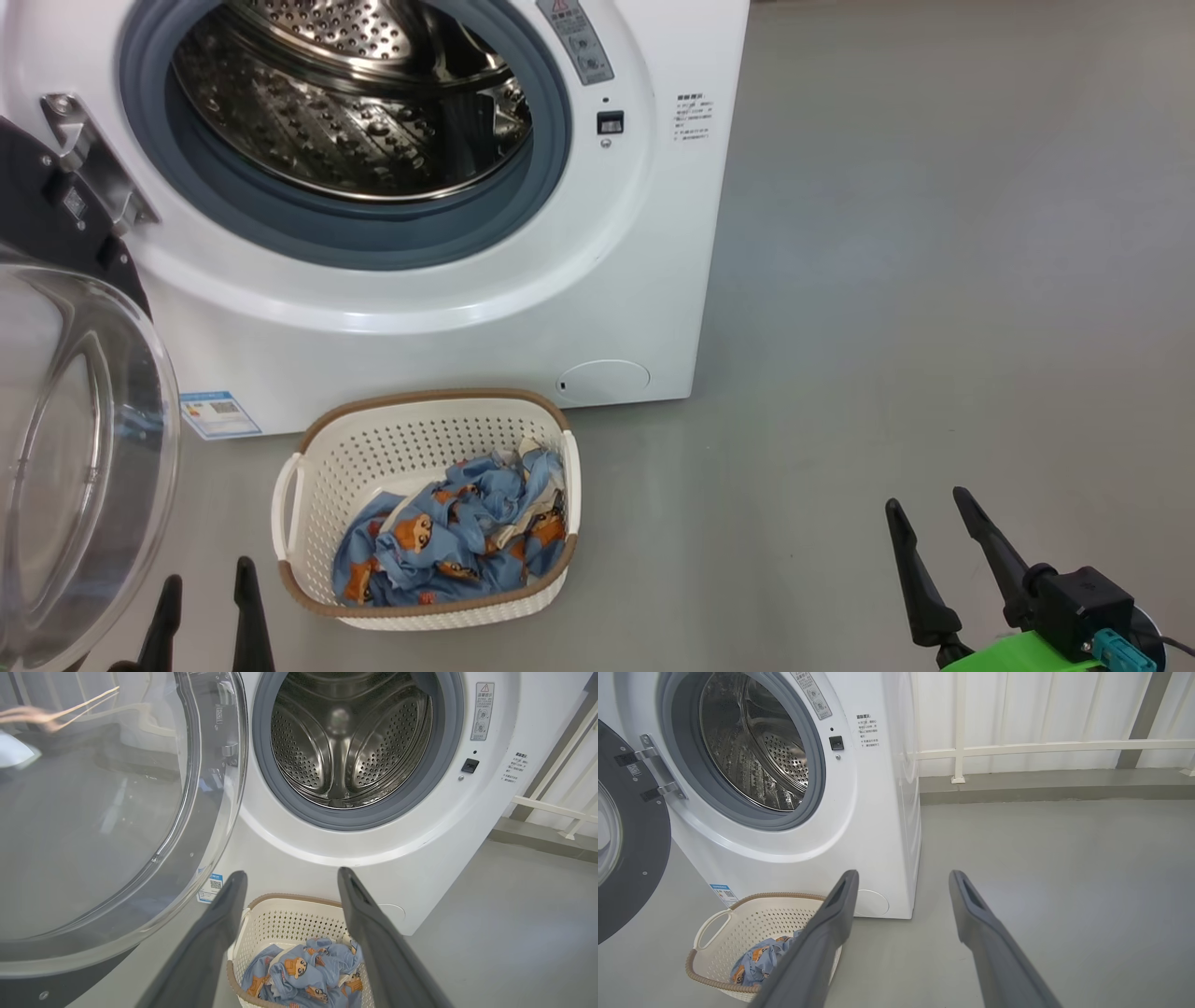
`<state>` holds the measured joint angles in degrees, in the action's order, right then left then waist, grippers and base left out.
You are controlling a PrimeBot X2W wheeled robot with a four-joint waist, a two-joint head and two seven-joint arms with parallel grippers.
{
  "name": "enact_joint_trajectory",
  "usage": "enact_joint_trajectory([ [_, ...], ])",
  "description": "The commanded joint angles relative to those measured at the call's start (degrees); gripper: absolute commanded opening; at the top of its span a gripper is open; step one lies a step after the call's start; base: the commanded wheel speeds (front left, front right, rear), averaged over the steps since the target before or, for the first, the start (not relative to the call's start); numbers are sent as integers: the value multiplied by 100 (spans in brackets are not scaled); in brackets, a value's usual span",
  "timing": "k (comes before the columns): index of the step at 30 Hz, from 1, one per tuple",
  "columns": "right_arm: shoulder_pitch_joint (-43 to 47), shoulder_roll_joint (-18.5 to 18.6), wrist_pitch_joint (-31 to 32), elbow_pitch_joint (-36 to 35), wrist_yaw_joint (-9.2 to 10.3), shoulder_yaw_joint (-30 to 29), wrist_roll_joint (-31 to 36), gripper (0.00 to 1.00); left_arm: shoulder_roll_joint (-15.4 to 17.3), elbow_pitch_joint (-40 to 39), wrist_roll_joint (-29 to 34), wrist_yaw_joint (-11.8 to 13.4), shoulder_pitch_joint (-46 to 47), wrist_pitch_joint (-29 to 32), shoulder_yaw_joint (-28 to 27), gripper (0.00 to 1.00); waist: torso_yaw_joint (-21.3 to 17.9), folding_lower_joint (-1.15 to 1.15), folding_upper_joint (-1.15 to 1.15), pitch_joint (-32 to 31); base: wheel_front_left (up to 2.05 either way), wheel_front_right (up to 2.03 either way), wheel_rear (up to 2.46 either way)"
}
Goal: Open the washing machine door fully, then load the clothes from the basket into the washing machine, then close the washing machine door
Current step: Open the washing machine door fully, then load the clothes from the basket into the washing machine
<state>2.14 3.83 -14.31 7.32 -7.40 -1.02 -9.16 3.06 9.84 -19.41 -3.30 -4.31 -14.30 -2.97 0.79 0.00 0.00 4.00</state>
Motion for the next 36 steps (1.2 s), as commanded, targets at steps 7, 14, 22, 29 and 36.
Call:
enact_joint_trajectory([
  [7, -120, 79, -69, -142, -9, 109, 74, 100, -2, 8, 138, -38, 3, -69, -312, 100, 25, 0, 0, -140, 0, 0, 0],
  [14, -88, 74, -69, -145, -9, 112, 70, 100, -14, 46, 224, -20, -8, -70, -330, 100, 78, 0, 0, -167, 0, 0, 0],
  [22, -95, 73, -69, -133, -9, 98, 65, 100, -17, 72, 222, 5, 17, -70, -333, 100, 131, 0, 0, -176, 0, 0, 0],
  [29, -70, 72, -69, -121, -9, 103, 55, 100, -17, 91, 211, 56, -5, -70, -336, 100, 175, 0, 0, -235, 0, 0, 0],
  [36, -64, 67, -69, -126, -9, 117, 45, 100, -18, 95, 212, 73, -28, -70, -328, 100, 197, 0, 0, -261, 0, 0, 0],
])
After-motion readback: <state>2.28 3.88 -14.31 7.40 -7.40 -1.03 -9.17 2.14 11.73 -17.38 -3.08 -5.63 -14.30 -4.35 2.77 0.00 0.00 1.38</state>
